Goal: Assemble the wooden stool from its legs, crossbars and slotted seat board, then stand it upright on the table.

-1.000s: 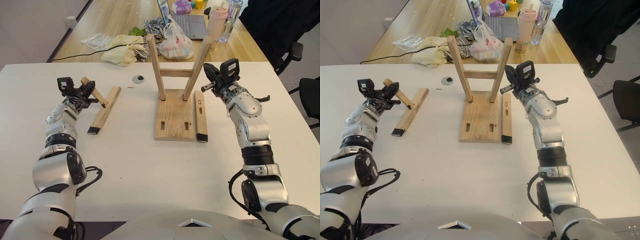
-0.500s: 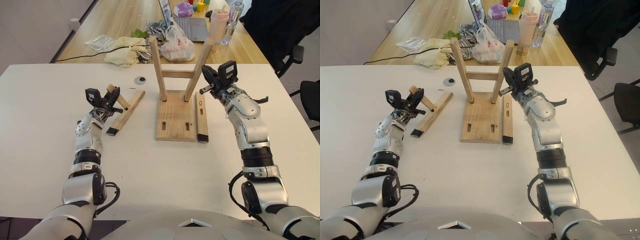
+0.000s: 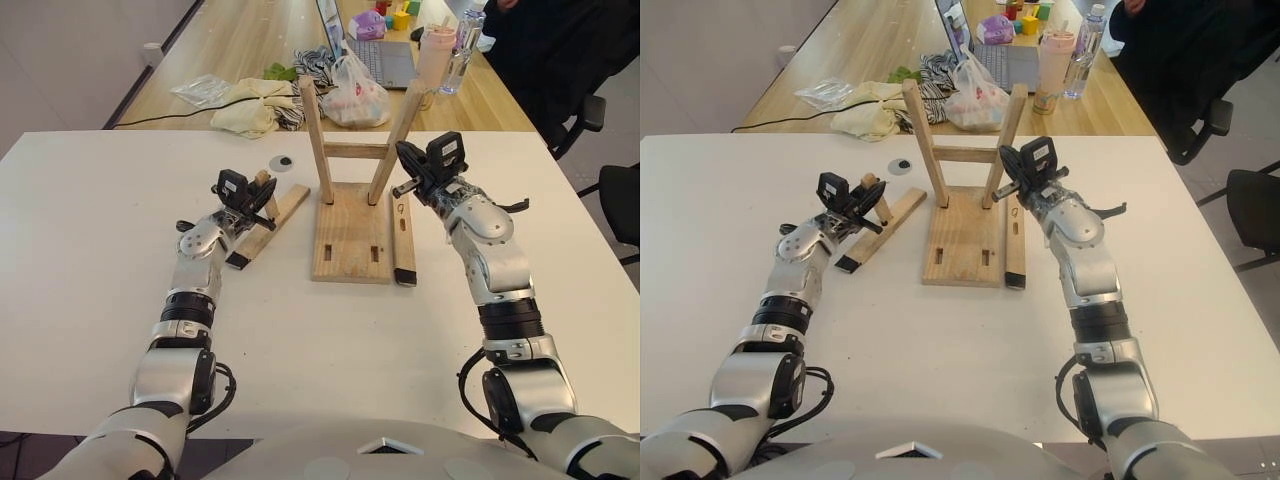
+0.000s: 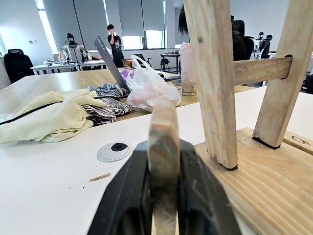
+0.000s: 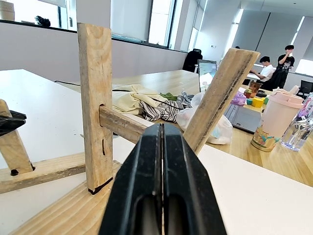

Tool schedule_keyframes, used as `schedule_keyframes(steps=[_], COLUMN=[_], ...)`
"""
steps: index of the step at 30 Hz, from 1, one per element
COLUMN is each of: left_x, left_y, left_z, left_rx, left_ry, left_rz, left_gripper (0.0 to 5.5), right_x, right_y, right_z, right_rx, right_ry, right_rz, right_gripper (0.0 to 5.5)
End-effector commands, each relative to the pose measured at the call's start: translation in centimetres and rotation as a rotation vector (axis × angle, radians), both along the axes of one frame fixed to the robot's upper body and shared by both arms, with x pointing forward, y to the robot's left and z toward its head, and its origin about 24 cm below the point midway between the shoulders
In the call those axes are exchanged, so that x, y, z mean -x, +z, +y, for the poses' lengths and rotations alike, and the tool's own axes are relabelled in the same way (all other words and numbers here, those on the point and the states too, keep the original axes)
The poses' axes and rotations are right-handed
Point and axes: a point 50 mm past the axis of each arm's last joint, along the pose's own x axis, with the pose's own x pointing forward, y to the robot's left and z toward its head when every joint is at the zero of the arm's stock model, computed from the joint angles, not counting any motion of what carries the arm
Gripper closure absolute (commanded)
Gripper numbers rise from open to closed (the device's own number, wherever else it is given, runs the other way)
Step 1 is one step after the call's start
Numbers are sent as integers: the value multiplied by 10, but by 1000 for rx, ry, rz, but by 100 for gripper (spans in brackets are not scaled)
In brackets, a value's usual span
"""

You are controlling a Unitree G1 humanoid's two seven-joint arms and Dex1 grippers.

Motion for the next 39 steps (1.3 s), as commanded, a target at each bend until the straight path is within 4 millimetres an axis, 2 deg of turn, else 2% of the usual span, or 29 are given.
schedule_keyframes(steps=[1,5,8,10,12,14,18,21,28,34,39], left_x=[49,26,13,14,24,33,50,49,41,46,56], left_y=[-82,-44,6,32,43,43,31,18,2,-12,-22], left_z=[20,30,39,42,50,57,69,77,79,85,96], left_rx=[-157,-247,-332,-370,-417,-430,-418,-413,-376,-420,-463], left_ry=[45,51,49,17,-13,-21,-24,4,-12,-28,-13], left_rz=[415,347,316,332,397,459,559,568,539,558,594], left_gripper=[463,404,350,316,290,260,209,167,163,243,321], right_x=[2,3,4,5,6,7,8,8,6,5,-3], right_y=[-2,-4,-4,-5,-6,-6,-8,-8,-6,-6,-2], right_z=[4,4,4,4,4,4,2,2,4,2,-9], right_rx=[-3,-3,-8,-11,-15,-19,-22,-20,-13,1,-82], right_ry=[2,-3,-10,-18,-26,-29,-40,-39,-23,-46,-136], right_rz=[13,17,17,17,17,17,20,21,18,14,31], right_gripper=[550,550,550,550,550,550,550,550,550,550,550])
